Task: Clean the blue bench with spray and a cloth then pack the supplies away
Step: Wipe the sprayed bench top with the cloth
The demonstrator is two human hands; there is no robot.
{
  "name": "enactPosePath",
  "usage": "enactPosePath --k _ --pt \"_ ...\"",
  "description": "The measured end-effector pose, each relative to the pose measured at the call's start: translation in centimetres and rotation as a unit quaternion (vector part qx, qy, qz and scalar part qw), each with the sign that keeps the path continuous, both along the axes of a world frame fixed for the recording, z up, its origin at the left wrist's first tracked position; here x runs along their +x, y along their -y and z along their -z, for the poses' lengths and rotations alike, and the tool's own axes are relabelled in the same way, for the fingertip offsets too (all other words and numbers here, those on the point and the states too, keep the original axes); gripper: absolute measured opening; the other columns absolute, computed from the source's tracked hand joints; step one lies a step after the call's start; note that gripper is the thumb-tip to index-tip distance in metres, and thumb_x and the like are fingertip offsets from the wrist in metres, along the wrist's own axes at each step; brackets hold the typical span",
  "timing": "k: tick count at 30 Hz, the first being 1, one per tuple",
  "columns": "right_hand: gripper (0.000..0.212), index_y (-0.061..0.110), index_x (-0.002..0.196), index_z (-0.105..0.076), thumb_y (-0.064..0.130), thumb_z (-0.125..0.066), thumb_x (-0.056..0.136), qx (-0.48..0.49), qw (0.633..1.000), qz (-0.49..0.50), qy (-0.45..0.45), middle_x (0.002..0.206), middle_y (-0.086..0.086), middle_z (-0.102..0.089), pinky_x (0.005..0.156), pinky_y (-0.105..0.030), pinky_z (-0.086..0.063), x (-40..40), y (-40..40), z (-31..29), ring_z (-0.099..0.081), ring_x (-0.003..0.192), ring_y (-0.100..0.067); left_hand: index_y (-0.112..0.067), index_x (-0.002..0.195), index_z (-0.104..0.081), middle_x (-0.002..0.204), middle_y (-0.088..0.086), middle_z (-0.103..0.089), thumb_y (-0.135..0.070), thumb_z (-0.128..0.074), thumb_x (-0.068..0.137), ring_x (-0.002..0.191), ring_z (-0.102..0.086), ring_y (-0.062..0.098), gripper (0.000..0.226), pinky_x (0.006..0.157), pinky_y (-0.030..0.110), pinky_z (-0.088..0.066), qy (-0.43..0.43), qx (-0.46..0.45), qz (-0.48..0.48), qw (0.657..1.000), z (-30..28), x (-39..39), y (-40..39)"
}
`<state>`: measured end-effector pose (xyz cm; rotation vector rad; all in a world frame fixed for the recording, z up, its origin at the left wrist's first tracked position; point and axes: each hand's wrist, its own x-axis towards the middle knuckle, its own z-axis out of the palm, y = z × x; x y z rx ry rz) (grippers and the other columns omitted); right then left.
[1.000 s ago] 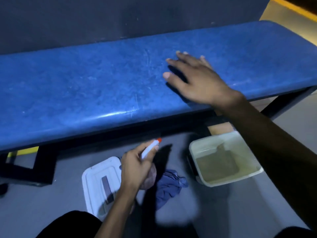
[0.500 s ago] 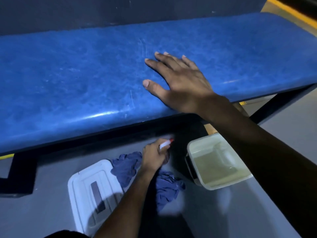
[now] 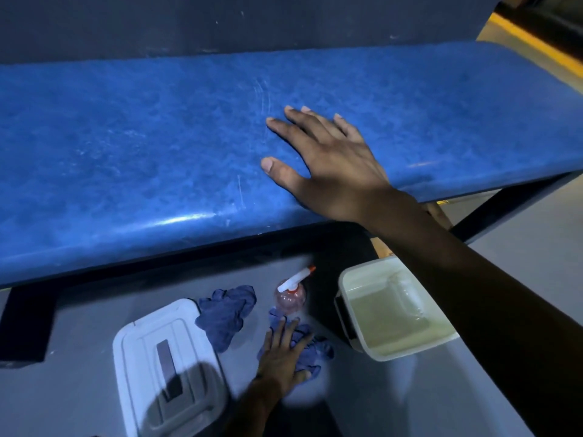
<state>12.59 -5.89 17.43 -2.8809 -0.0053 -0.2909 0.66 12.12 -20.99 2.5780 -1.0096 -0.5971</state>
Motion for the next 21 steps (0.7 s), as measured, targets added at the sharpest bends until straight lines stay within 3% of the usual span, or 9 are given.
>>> enactPosePath --k 2,5,8,11,13,16,18,21 --pt "0.07 0.045 0.153 -0.026 0.075 -0.024 0.09 0.003 1.0 -0.001 -0.003 0.166 0.014 -0.018 0.125 -0.043 -0.003 0.0 -0.1 0.0 -0.006 0.153 -0.003 -0.045 0.135 -0.051 0.137 0.001 -0.065 -0.074 -0.05 0.059 0.126 -0.063 0.029 0.081 0.084 0.043 -0.064 -0.025 0.003 0.016 1.0 0.2 -0.3 -0.6" --pt "0.07 0.044 0.153 -0.026 0.074 -0.024 0.091 0.006 1.0 0.0 -0.002 0.166 0.014 -0.018 0.125 -0.043 -0.001 -0.1 0.0 -0.1 -0.005 0.153 -0.002 -0.044 0.123 -0.057 0.123 -0.008 -0.052 -0.064 -0.054 0.063 0.11 -0.055 0.02 0.063 0.071 0.032 -0.06 0.014 -0.027 0.031 0.999 0.0 0.0 -0.9" --pt "0.07 0.044 0.154 -0.026 0.074 -0.024 0.091 0.003 1.0 -0.004 -0.004 0.166 0.014 -0.017 0.125 -0.042 -0.001 -0.1 0.0 -0.1 -0.005 0.153 -0.002 -0.042 0.12 -0.055 0.117 -0.008 -0.048 -0.052 -0.056 0.065 0.1 -0.054 0.019 0.056 0.063 0.032 -0.059 0.041 -0.06 -0.014 0.997 0.8 -0.2 -0.9" --pt "0.07 0.043 0.153 -0.027 0.074 -0.023 0.091 -0.002 1.0 -0.004 0.005 0.166 0.013 -0.019 0.125 -0.043 -0.003 -0.1 -0.1 0.0 -0.007 0.153 -0.003 -0.044 0.123 -0.048 0.125 -0.003 -0.052 -0.04 -0.065 0.073 0.106 -0.061 0.028 0.053 0.087 0.038 -0.055 -0.027 -0.126 -0.104 0.986 -0.6 -0.4 -1.3" --pt "0.071 0.042 0.153 -0.028 0.074 -0.023 0.091 -0.008 1.0 -0.006 0.015 0.165 0.012 -0.021 0.124 -0.043 -0.005 0.0 -0.1 0.1 -0.01 0.153 -0.005 -0.046 0.118 -0.05 0.12 -0.01 -0.057 -0.035 -0.067 0.073 0.109 -0.062 0.017 0.049 0.094 0.029 -0.049 -0.062 -0.21 -0.193 0.956 -4.3 -0.6 -1.1" --pt "0.074 0.04 0.155 -0.027 0.075 -0.02 0.09 -0.022 1.0 -0.007 0.019 0.166 0.009 -0.021 0.124 -0.045 -0.006 -0.2 -0.1 0.0 -0.01 0.154 -0.008 -0.053 0.11 -0.058 0.117 -0.022 -0.06 -0.032 -0.067 0.069 0.109 -0.061 -0.004 0.047 0.091 0.012 -0.045 -0.064 -0.316 -0.31 0.894 -11.4 -0.9 -0.8" --pt "0.075 0.039 0.156 -0.024 0.076 -0.017 0.09 -0.028 1.0 -0.008 0.01 0.167 0.009 -0.019 0.125 -0.046 -0.004 -0.3 -0.1 -0.2 -0.007 0.154 -0.008 -0.062 0.111 -0.058 0.122 -0.031 -0.06 -0.039 -0.067 0.071 0.111 -0.057 -0.012 0.047 0.093 0.005 -0.041 -0.038 -0.358 -0.304 0.882 -15.9 -1.3 -2.7" --pt "0.075 0.04 0.156 -0.02 0.076 -0.016 0.091 -0.031 0.999 -0.016 -0.008 0.167 0.01 -0.015 0.125 -0.045 -0.003 -0.4 -0.2 -0.5 -0.004 0.154 -0.007 -0.089 0.109 -0.038 0.118 -0.058 -0.05 -0.045 -0.072 0.072 0.104 -0.051 -0.03 0.066 0.095 0.008 -0.047 -0.06 -0.399 -0.298 0.865 -23.9 -1.0 -6.3"
